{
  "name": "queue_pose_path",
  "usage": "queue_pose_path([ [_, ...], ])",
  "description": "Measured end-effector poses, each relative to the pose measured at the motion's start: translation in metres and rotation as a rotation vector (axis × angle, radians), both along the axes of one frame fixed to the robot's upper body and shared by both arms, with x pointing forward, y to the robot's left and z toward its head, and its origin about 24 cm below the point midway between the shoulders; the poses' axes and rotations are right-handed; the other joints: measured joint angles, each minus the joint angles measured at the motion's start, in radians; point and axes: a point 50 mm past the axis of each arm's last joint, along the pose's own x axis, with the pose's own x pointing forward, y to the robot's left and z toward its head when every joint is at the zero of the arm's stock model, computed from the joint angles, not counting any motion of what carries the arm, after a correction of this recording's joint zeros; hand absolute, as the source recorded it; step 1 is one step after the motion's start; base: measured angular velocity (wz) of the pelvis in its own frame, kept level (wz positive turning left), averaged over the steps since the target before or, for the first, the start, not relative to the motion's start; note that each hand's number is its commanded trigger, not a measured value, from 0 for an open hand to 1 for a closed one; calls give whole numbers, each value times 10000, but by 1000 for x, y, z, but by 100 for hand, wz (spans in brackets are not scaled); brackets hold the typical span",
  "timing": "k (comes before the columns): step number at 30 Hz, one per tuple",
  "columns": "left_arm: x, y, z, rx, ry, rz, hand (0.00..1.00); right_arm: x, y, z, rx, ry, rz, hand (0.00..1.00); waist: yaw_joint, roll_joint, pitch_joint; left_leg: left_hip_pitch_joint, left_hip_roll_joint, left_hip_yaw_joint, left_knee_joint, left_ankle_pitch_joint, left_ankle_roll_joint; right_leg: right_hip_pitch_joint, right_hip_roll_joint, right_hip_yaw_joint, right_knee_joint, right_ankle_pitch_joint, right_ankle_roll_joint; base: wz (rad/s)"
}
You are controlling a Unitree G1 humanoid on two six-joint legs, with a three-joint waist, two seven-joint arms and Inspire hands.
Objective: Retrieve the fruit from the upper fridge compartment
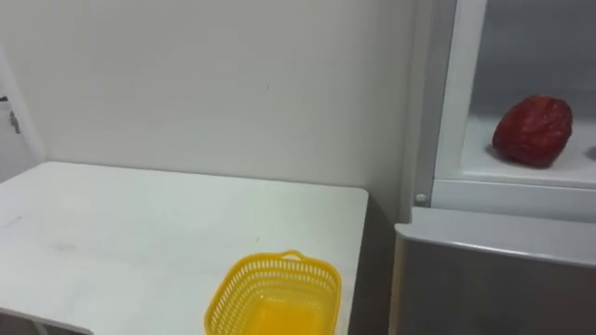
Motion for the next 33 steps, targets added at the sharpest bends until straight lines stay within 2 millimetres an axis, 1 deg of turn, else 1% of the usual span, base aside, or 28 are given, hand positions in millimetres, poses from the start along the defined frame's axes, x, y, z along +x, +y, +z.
queue_pose_path([
  [1,-3,-1,-18,-499,639,30,0,1,0,0,24,51,10,0,-2,-2,-9,-4,0,9,0,0,0,-4,-3,10,12,-4,2,-8],
  [2,-11,-6,-56,-1530,2116,34,0,1,1,0,51,107,35,0,-26,11,-19,1,3,45,0,0,0,-8,-3,49,9,-5,3,-5],
  [3,-23,-16,-92,-2517,3628,-155,0,1,3,-1,99,177,76,0,-70,3,-20,29,6,53,-28,0,1,19,1,57,6,-4,4,-6],
  [4,-31,-21,-110,-3055,4431,-277,0,2,5,-1,142,146,67,0,-79,-34,-26,71,7,53,-65,0,1,46,2,63,5,-5,4,-5],
  [5,-50,-33,-140,-4101,5858,-517,0,3,10,-3,240,146,40,0,-165,-104,-57,117,13,73,-106,-2,1,69,10,99,3,-23,1,-5],
  [6,-70,-47,-164,-5189,7129,-656,0,5,14,-4,403,115,34,0,-319,-199,-70,177,18,75,-122,-8,-1,121,23,130,4,-44,-3,-5],
  [7,-80,-54,-173,-5640,7705,-778,0,6,15,-4,482,105,40,0,-350,-231,-80,203,21,76,-140,-20,-2,137,32,152,3,-51,-3,-6],
  [8,-96,-67,-188,-6407,8737,-1076,0,8,15,-4,548,107,66,0,-404,-314,-77,224,42,139,-148,-46,-5,141,45,196,1,-53,-3,-9],
  [9,-108,-77,-198,-7038,9379,-1240,0,9,15,-4,518,109,70,0,-416,-391,-28,225,62,182,-142,-95,2,158,65,239,1,-52,-3,-9],
  [11,-123,-85,-205,-7619,10063,-1310,0,9,14,-4,460,183,42,0,-436,-446,5,265,65,198,-121,-138,17,218,74,262,-15,-43,11,-5],
  [12,-131,-88,-207,-7840,10371,-1389,0,9,14,-4,453,244,4,0,-436,-440,6,289,64,230,-104,-148,28,231,73,301,-20,-31,27,-5],
  [13,-134,-89,-208,-7948,10492,-1442,0,8,14,-4,449,261,-35,0,-454,-434,20,301,64,252,-101,-152,34,235,70,318,-21,-26,33,-4],
  [14,-139,-92,-210,-8089,10821,-1664,0,8,14,-4,465,279,-68,0,-591,-428,63,299,52,251,-99,-160,48,248,57,312,-35,-17,47,0],
  [15,-140,-95,-212,-8138,11242,-2074,0,9,14,-4,484,291,-27,0,-736,-344,66,255,47,254,-66,-175,73,215,48,315,-23,-10,60,0],
  [17,-135,-100,-214,-7923,11834,-2967,0,10,16,-5,541,284,9,0,-919,-223,83,255,43,290,-99,-176,79,187,40,348,-18,-3,73,-2],
  [18,-130,-102,-214,-7792,12004,-3411,0,7,20,-6,631,414,-40,0,-1008,-187,80,281,47,314,-115,-175,79,195,41,365,-13,-3,73,-6],
  [19,-129,-102,-215,-7782,12071,-3550,0,5,21,-7,683,505,-72,0,-1058,-182,81,302,50,327,-131,-174,78,200,43,372,-10,-4,71,-12],
  [21,-122,-107,-217,-7789,12319,-4218,0,2,25,-7,766,730,-192,0,-1154,-153,76,439,96,551,-258,-170,72,193,90,594,-11,-4,66,-26],
  [22,-121,-108,-217,-7767,12416,-4420,0,0,25,-7,774,760,-275,0,-1208,-160,72,445,99,591,-262,-171,72,194,90,609,-12,-4,66,-19],
  [24,-109,-111,-218,-7552,12821,-5342,0,-3,24,-7,800,816,-537,0,-1433,-194,69,448,97,689,-322,-169,74,169,101,718,-4,-3,69,-12],
  [26,-103,-111,-218,-7271,13132,-5908,0,-3,24,-7,794,845,-553,0,-1463,-206,61,449,136,905,-335,-169,74,156,134,871,14,44,71,-24],
  [28,-99,-110,-218,-7099,13326,-6269,0,-2,24,-7,801,823,-571,0,-1546,-231,58,478,140,1003,-323,-168,75,145,134,936,14,48,74,-16],
  [30,-97,-109,-217,-6838,13553,-6590,0,3,25,-8,827,685,-534,0,-1662,-239,65,599,147,1149,-354,-168,76,172,153,1136,11,45,79,-22],
  [33,-91,-109,-217,-6466,13778,-7039,0,13,25,-7,708,233,-562,0,-1687,-247,70,592,155,1293,-368,-169,77,13,163,1317,-3,37,93,-16],
])
